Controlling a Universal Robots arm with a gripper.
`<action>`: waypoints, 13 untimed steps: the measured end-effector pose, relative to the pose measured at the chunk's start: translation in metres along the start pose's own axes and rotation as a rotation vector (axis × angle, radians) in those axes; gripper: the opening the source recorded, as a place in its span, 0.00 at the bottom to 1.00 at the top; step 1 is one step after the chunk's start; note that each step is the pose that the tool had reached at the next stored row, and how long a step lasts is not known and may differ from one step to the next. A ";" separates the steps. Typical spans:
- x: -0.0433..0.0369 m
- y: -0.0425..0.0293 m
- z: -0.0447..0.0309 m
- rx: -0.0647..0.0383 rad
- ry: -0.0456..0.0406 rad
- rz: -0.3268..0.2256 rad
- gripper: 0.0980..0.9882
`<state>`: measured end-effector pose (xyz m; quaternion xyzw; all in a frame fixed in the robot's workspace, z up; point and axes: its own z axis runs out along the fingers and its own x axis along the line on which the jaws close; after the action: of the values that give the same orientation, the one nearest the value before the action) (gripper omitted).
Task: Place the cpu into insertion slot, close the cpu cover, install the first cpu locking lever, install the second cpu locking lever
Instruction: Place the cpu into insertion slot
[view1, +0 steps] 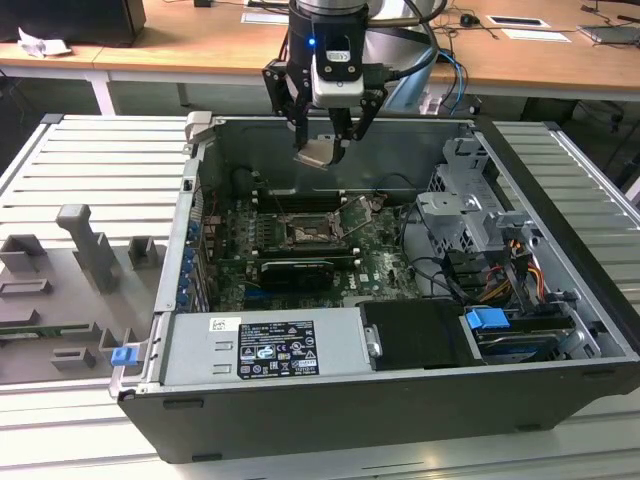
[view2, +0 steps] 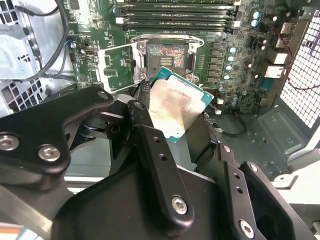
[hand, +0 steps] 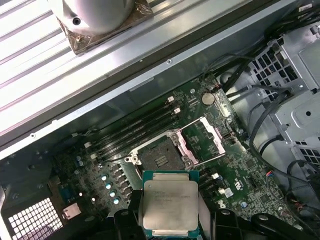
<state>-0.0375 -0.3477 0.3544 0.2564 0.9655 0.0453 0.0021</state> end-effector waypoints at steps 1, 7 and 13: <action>0.0000 0.0000 0.0001 0.000 -0.0005 0.006 0.48; 0.0000 -0.0001 0.0007 -0.001 -0.0050 0.057 0.48; 0.0000 -0.0001 0.0013 -0.002 -0.0105 0.118 0.48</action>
<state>-0.0374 -0.3477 0.3530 0.3132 0.9486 0.0452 0.0048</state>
